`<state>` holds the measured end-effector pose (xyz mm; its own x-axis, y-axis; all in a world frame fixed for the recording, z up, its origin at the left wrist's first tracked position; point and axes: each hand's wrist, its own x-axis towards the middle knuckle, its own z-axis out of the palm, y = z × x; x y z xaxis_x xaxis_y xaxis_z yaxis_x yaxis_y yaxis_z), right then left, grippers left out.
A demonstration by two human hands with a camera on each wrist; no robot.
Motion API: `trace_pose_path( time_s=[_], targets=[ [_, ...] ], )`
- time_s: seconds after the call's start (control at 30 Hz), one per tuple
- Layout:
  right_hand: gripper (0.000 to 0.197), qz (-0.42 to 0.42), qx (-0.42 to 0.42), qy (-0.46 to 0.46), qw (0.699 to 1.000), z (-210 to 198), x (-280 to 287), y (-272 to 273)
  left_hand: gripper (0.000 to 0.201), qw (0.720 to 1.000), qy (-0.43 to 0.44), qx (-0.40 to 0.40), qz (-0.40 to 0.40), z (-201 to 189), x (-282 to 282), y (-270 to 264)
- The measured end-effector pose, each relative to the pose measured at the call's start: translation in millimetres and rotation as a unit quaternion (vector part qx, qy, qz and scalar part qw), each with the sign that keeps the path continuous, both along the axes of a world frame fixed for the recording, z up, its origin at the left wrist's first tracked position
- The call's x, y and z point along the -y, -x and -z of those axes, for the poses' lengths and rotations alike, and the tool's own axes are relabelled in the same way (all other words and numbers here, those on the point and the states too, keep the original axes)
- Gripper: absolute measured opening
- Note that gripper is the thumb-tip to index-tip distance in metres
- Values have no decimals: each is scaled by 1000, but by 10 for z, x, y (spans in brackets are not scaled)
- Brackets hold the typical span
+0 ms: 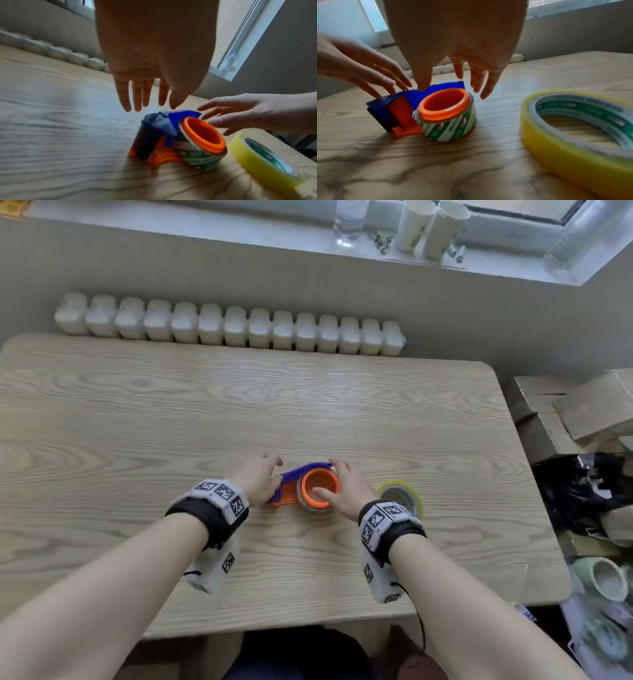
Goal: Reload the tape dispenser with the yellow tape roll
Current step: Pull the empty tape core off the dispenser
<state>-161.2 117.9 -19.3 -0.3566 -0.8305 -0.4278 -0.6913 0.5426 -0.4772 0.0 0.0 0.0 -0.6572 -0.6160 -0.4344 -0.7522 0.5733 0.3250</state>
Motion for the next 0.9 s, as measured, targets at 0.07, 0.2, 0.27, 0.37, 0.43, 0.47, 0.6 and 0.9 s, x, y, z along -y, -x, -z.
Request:
trace_pose_path(
  time_s=[0.07,0.2,0.27,0.37,0.43,0.47,0.6,0.9],
  targets=[
    [85,15,26,14,999,89,-3,-21,43,1000,-19,-12,-15,91,-13,-15],
    [113,32,58,18,998,205,-88,-84,48,995,-76,-21,-54,250,-73,-61],
    [121,36,54,16,998,242,-103,-74,48,995,-83,-19,-53,283,-85,-71],
    [122,27,52,5,998,293,-106,-65,48,994,-95,-16,-53,307,-125,-73],
    [116,29,50,3,998,338,-92,-70,52,992,-103,-35,-60,320,-143,-87],
    [112,34,45,8,998,348,-85,-75,54,991,-106,-46,-62,328,-145,-98],
    [102,46,44,25,998,357,-77,-93,60,990,-120,-54,-55,378,-114,-143],
    [99,58,51,75,994,267,-157,-84,47,965,-170,-157,-123,341,-189,-143]
  ],
)
